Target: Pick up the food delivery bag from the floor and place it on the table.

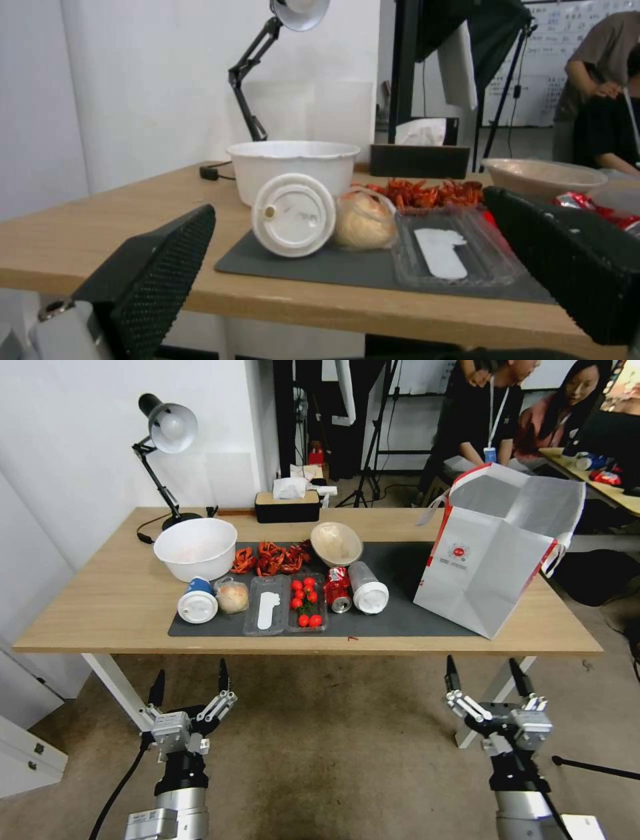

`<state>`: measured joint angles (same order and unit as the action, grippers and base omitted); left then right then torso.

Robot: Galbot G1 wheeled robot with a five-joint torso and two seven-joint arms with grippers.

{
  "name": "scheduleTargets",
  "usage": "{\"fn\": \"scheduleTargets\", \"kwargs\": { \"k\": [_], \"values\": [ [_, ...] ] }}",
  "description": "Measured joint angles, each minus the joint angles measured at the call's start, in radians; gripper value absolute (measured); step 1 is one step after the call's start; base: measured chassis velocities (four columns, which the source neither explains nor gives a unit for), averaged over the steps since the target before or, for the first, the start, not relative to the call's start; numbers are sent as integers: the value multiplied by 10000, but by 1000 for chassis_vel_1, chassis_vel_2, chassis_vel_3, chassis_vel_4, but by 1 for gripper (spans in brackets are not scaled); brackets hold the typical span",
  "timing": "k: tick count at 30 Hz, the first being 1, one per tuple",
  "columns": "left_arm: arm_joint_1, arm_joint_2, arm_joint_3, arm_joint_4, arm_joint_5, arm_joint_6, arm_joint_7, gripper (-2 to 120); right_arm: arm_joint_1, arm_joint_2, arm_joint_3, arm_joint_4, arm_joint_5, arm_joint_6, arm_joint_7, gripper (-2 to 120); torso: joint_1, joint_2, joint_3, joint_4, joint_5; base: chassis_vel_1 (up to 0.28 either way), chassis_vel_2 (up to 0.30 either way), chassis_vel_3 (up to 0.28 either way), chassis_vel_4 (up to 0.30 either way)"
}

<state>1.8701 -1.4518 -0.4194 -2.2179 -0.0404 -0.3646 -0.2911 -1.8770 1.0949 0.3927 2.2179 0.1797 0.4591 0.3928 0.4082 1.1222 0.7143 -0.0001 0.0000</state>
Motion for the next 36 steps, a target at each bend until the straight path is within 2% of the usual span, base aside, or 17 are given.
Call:
{"fn": "scheduleTargets", "kwargs": {
  "k": [9,16,36],
  "values": [
    [-1,6,24,154,28,-108,89,100,136,88,-184,-243,-99,156,-280,100,0,0,0,0,0,0,0,0,0],
    [-13,20,54,290,-13,-225,403,100,196,49,-186,-349,-121,361,-584,100,0,0,0,0,0,0,0,0,0],
    [-2,29,44,297,-33,-242,436,100,210,27,-158,-348,-108,370,-613,100,0,0,0,0,1,0,0,0,0]
  ]
}}
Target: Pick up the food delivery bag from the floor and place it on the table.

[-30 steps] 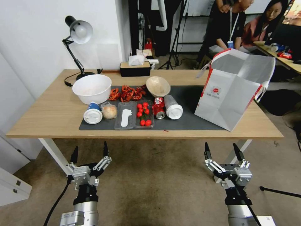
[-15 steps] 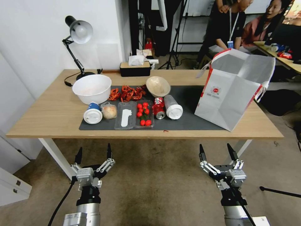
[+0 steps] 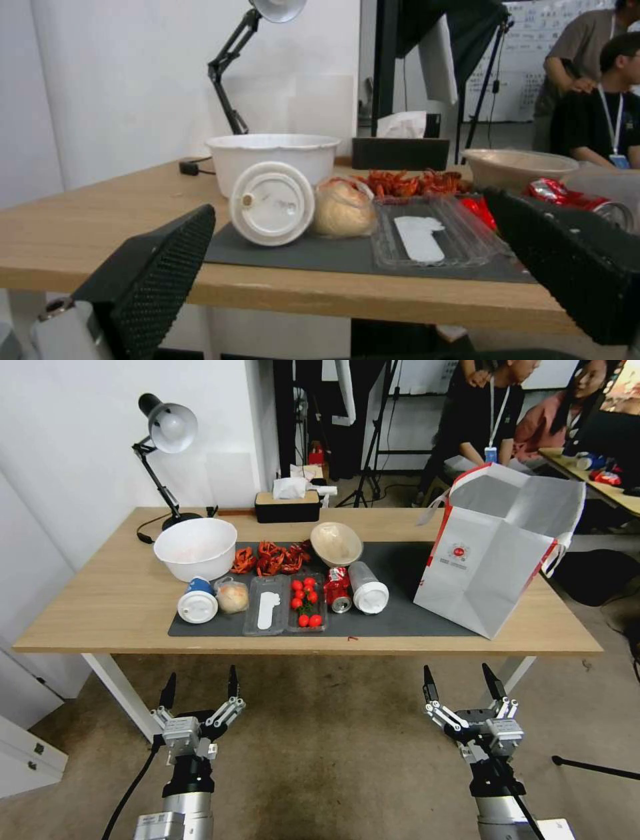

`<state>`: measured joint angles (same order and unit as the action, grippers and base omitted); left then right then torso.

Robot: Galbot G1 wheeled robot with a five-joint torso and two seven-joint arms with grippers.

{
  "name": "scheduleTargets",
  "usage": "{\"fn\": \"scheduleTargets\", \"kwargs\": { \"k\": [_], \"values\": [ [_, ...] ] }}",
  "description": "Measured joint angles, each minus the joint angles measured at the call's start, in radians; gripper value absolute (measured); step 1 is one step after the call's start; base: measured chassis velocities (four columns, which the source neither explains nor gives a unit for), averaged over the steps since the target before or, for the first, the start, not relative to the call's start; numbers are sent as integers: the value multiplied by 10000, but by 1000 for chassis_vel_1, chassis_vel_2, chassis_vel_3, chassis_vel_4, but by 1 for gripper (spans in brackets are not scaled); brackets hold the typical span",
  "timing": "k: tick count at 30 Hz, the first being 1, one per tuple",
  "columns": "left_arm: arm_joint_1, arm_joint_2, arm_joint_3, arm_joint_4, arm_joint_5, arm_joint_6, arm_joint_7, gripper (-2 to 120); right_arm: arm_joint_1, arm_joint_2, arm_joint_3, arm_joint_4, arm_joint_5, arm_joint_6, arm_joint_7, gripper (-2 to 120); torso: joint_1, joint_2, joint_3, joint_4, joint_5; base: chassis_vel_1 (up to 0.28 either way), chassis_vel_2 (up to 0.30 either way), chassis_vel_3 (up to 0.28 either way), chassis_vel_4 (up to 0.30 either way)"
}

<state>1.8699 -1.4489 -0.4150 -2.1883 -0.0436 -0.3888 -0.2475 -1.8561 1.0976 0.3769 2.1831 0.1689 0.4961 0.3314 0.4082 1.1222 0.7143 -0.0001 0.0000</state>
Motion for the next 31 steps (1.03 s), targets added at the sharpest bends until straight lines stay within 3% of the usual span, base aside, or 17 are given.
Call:
{"fn": "scheduleTargets", "kwargs": {
  "k": [31],
  "values": [
    [0,0,0,-5,1,5,-9,100,-2,-3,11,17,15,-17,17,100,0,0,0,0,0,0,0,0,0]
  ]
}}
